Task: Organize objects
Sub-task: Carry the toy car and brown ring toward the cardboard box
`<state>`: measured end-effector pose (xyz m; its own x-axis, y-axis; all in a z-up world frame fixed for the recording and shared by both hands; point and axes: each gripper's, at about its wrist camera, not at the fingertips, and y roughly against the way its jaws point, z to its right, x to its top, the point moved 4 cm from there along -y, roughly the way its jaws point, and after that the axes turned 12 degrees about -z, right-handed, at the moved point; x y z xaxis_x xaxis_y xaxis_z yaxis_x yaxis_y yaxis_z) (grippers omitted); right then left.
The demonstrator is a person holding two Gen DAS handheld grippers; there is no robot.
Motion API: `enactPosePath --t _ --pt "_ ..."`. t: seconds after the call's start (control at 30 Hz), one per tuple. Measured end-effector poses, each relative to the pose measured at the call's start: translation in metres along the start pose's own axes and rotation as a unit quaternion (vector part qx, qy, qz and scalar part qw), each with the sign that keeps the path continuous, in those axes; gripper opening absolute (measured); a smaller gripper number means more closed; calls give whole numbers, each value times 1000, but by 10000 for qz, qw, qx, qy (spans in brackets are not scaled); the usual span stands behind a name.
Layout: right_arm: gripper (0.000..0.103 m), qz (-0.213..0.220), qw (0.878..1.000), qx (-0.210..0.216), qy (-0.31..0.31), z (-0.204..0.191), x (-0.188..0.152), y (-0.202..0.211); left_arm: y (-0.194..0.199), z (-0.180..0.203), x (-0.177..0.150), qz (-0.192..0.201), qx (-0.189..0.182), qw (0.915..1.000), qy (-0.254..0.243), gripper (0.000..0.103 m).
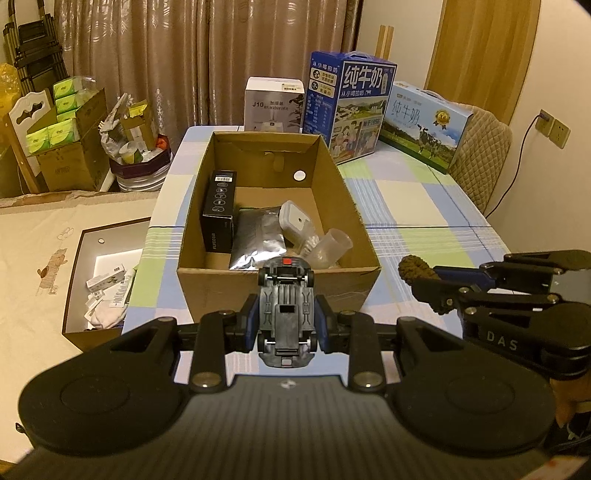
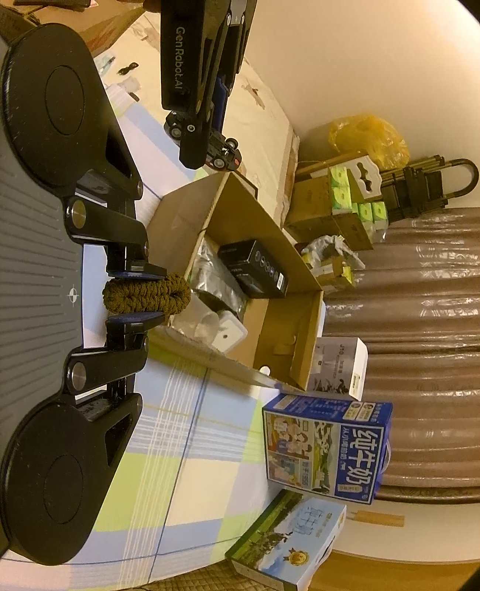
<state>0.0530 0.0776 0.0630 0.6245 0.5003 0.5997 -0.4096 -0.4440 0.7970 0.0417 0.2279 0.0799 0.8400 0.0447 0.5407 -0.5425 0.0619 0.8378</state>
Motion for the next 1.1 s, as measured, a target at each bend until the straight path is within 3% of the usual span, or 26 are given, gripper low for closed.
enactPosePath --t 1.1 --pt "15 -53 10000 -21 1 -6 13 -18 -12 -20 13 8 -1 10000 -56 26"
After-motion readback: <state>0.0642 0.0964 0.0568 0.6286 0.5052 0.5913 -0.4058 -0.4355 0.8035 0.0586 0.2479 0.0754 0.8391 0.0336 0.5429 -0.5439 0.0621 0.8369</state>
